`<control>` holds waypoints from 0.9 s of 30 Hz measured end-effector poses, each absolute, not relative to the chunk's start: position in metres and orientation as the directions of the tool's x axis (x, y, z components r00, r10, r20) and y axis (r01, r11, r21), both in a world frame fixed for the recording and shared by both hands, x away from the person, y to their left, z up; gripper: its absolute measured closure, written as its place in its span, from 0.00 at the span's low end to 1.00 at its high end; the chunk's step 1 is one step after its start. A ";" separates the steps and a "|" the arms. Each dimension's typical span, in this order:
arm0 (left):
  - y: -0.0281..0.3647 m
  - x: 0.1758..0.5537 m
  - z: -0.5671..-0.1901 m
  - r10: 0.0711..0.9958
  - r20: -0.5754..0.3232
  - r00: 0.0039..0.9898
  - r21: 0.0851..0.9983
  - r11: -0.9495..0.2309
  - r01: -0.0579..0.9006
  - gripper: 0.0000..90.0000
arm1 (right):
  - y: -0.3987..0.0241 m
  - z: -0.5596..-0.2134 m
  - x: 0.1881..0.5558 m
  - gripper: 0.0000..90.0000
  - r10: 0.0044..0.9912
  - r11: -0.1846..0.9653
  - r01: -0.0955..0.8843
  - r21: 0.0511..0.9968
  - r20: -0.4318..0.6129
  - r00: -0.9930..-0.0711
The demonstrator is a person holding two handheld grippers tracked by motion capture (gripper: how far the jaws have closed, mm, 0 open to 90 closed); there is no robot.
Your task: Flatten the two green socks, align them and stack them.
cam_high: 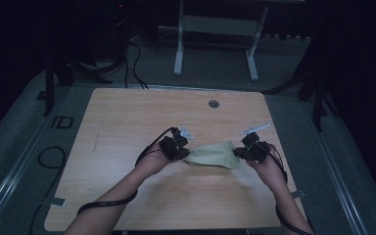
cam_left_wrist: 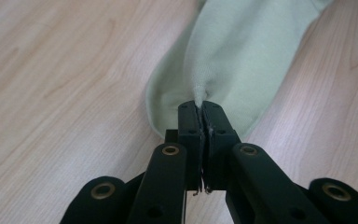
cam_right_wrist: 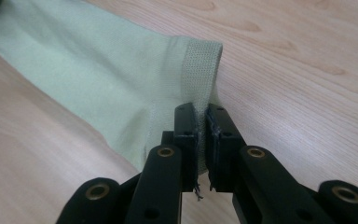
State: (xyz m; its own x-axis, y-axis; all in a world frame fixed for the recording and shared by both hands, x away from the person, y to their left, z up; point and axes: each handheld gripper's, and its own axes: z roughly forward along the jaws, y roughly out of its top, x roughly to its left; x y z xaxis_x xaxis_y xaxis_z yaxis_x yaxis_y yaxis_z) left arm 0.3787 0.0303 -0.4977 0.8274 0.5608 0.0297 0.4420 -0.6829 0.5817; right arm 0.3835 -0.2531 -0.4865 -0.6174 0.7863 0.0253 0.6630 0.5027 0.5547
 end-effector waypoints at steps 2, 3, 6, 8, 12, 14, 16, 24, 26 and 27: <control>0.029 0.384 -0.502 0.558 0.026 0.830 0.571 -0.689 0.445 0.97 | -0.252 -0.492 0.391 0.93 0.789 0.501 0.678 0.538 0.038 -0.613; 0.029 0.387 -0.504 0.562 0.021 0.827 0.565 -0.690 0.454 0.97 | -0.252 -0.495 0.394 0.93 0.792 0.495 0.684 0.535 0.045 -0.609; 0.028 0.394 -0.511 0.567 0.007 0.824 0.551 -0.690 0.470 0.97 | -0.252 -0.502 0.402 0.93 0.799 0.485 0.701 0.523 0.062 -0.598; 0.027 0.397 -0.517 0.570 -0.005 0.822 0.543 -0.688 0.481 0.97 | -0.251 -0.507 0.406 0.93 0.802 0.482 0.714 0.508 0.072 -0.592; 0.025 0.401 -0.526 0.571 -0.017 0.821 0.537 -0.687 0.489 0.96 | -0.251 -0.517 0.412 0.92 0.808 0.486 0.727 0.485 0.068 -0.585; 0.023 0.402 -0.529 0.575 0.002 0.818 0.533 -0.693 0.486 0.96 | -0.251 -0.522 0.414 0.92 0.808 0.485 0.733 0.477 0.075 -0.584; 0.023 0.404 -0.529 0.586 -0.001 0.810 0.541 -0.681 0.493 0.96 | -0.252 -0.526 0.415 0.90 0.811 0.483 0.739 0.470 0.080 -0.580; 0.020 0.408 -0.536 0.586 -0.028 0.810 0.522 -0.682 0.512 0.67 | -0.251 -0.534 0.417 0.70 0.809 0.483 0.740 0.468 0.086 -0.582; 0.019 0.408 -0.537 0.591 -0.032 0.806 0.529 -0.674 0.515 0.66 | -0.250 -0.534 0.416 0.66 0.807 0.494 0.735 0.465 0.071 -0.587; 0.019 0.407 -0.537 0.590 -0.032 0.807 0.527 -0.676 0.515 0.65 | -0.249 -0.534 0.416 0.65 0.806 0.496 0.733 0.465 0.069 -0.589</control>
State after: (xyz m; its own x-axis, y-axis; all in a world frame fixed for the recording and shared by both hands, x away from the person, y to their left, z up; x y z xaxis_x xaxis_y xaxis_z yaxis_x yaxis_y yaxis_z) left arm 0.4072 0.0188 -0.5370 0.8066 0.5903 -0.0321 0.5154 -0.6756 0.5273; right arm 0.4155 -0.2489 -0.5340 -0.5885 0.8055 0.0688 0.7333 0.4961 0.4649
